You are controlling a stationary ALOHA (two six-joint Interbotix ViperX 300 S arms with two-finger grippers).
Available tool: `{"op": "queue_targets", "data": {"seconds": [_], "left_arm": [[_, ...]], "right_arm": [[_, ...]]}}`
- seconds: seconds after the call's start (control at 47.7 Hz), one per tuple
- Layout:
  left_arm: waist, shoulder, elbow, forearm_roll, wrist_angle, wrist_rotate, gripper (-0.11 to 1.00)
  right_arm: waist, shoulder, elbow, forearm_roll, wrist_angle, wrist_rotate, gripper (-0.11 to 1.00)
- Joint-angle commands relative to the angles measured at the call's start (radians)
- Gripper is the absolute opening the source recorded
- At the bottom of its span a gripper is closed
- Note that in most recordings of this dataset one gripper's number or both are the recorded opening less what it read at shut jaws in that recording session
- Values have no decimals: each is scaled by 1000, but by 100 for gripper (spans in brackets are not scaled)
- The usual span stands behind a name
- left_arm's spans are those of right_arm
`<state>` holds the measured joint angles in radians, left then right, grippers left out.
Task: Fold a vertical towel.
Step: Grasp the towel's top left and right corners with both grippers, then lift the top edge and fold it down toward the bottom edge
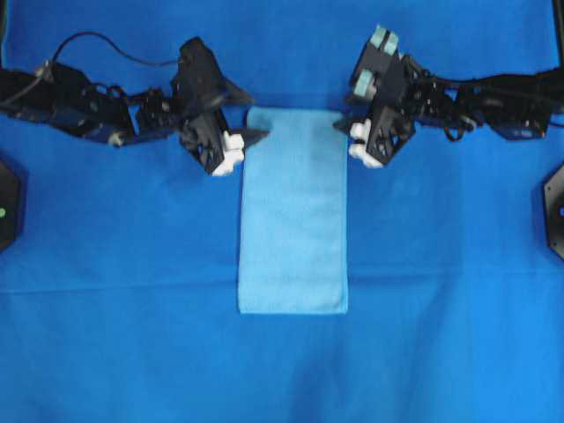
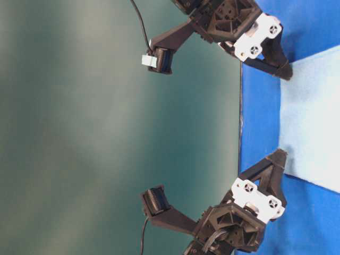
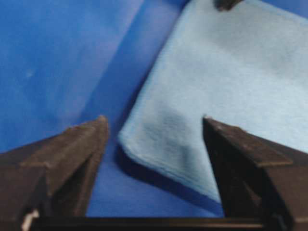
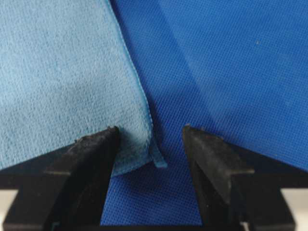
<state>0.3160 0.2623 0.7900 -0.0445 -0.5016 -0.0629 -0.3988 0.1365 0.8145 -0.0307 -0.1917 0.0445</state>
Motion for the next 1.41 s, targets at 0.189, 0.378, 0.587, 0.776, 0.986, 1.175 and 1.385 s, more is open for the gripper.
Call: {"op": "queue_targets", "data": {"seconds": [0.189, 0.378, 0.587, 0.776, 0.986, 1.175, 1.385], "left_arm": [[0, 2, -8, 5, 31, 5, 41], [-14, 12, -12, 8, 91, 5, 15], [-14, 12, -12, 8, 140, 8, 12], [-6, 0, -15, 8, 141, 17, 7], [8, -83, -18, 9, 156, 26, 6], [20, -149, -18, 8, 179, 49, 6], [55, -152, -23, 8, 186, 69, 6]], "right_arm": [[2, 5, -11, -5, 8, -6, 45], [17, 5, -12, -23, 5, -6, 5], [15, 3, -15, -21, 3, -2, 5], [17, -15, -17, -21, 8, 2, 5], [11, -100, -9, -21, 14, 2, 5], [-3, -155, -6, -23, 41, -5, 5], [-9, -155, -8, -25, 43, -5, 5]]}}
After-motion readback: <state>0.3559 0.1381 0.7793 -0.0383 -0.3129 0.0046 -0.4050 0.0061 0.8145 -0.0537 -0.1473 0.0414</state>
